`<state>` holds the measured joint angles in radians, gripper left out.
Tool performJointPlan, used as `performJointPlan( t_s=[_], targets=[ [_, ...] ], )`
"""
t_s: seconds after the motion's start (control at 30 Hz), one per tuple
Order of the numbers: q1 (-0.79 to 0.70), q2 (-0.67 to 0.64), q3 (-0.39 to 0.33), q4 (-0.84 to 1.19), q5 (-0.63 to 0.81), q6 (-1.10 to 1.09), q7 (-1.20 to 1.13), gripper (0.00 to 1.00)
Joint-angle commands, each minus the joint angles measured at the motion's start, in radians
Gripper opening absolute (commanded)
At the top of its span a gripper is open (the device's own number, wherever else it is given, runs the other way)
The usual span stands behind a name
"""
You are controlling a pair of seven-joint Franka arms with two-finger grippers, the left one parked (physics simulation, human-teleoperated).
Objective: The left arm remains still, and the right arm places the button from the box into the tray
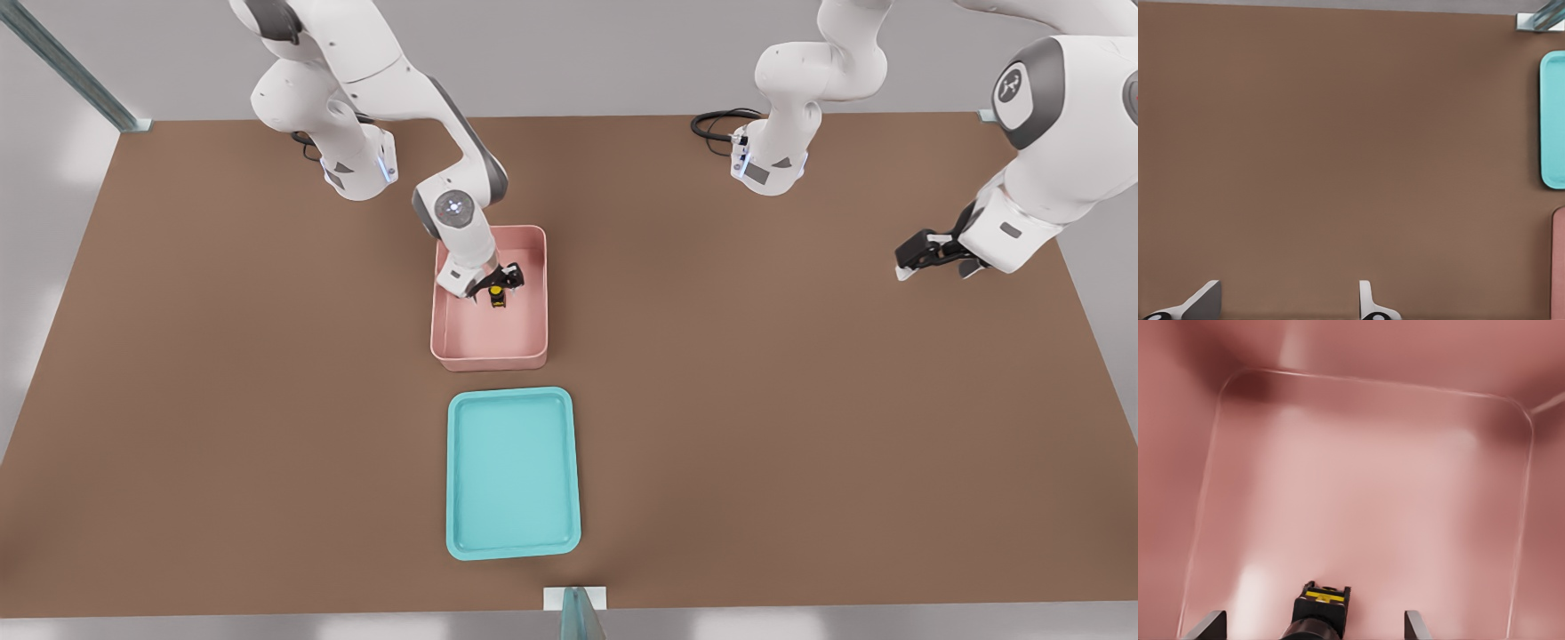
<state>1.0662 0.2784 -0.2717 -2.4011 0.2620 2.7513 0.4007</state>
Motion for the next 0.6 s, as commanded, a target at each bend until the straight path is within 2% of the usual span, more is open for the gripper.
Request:
performJointPlan(
  t_s=[0.0, 0.27, 0.3, 0.33, 0.37, 0.47, 0.57],
  targets=[
    [-0.002, 0.011, 0.005, -0.010, 0.000, 0.048, 0.035, 0.99],
    [-0.003, 0.031, 0.042, -0.062, 0.002, 0.088, 0.023, 0.99],
    [-0.003, 0.033, 0.042, -0.061, 0.000, 0.090, 0.024, 0.93],
    [-0.005, 0.031, 0.042, -0.058, 0.000, 0.090, 0.027, 0.78],
    [-0.006, 0.031, 0.042, -0.052, 0.000, 0.088, 0.033, 0.70],
    [-0.022, 0.027, 0.040, -0.035, 0.000, 0.082, 0.027, 0.68],
    [-0.028, 0.030, 0.040, -0.029, 0.000, 0.084, 0.018, 0.49]
  ],
)
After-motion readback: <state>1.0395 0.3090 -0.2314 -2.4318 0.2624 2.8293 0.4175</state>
